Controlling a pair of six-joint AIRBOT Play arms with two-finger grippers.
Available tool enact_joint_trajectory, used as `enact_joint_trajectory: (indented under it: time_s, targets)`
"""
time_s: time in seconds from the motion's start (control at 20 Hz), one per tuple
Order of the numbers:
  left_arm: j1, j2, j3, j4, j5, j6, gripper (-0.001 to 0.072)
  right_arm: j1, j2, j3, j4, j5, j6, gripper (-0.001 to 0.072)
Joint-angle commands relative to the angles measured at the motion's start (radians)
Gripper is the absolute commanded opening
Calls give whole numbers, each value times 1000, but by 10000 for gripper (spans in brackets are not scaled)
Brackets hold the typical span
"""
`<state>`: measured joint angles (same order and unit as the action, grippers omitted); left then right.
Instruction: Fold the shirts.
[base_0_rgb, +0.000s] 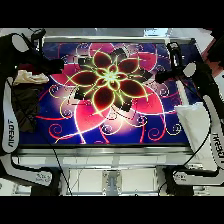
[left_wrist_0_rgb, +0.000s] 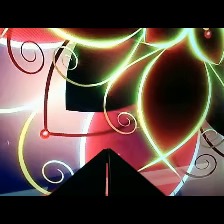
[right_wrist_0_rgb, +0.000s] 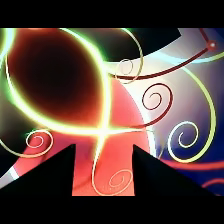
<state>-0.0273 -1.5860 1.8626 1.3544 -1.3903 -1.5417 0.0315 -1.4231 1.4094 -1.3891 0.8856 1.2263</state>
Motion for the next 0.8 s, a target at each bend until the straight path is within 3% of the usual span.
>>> enact_joint_trajectory:
  time_s: [0.0, 0.1, 0.3, 0.35, 0.4, 0.45, 0.6, 0.75]
  targets:
    - [1, 0, 1, 11, 8, 16, 14, 1, 1, 1, -3, -1, 0, 408]
    - [1, 0, 1, 73, 14, 54, 14, 1, 1, 1, -2, -1, 0, 407]
    - [31, -5, 1, 597, 14, 43, 28, 1, 1, 1, -2, -2, 0, 408]
    - [72, -12, 1, 646, 12, 3, 209, 1, 1, 1, -2, -2, 0, 408]
    - [124, -21, 1, 626, 13, -38, 477, 1, 1, 1, -2, -2, 0, 408]
    - [184, -39, 1, 594, 7, -72, 641, 1, 1, 1, -2, -2, 0, 408]
    - [345, -106, 1, 487, -34, -95, 640, 1, 1, 1, -1, -2, 0, 408]
    - [450, -182, 1, 262, -15, -96, 640, 1, 1, 1, 51, -41, 0, 408]
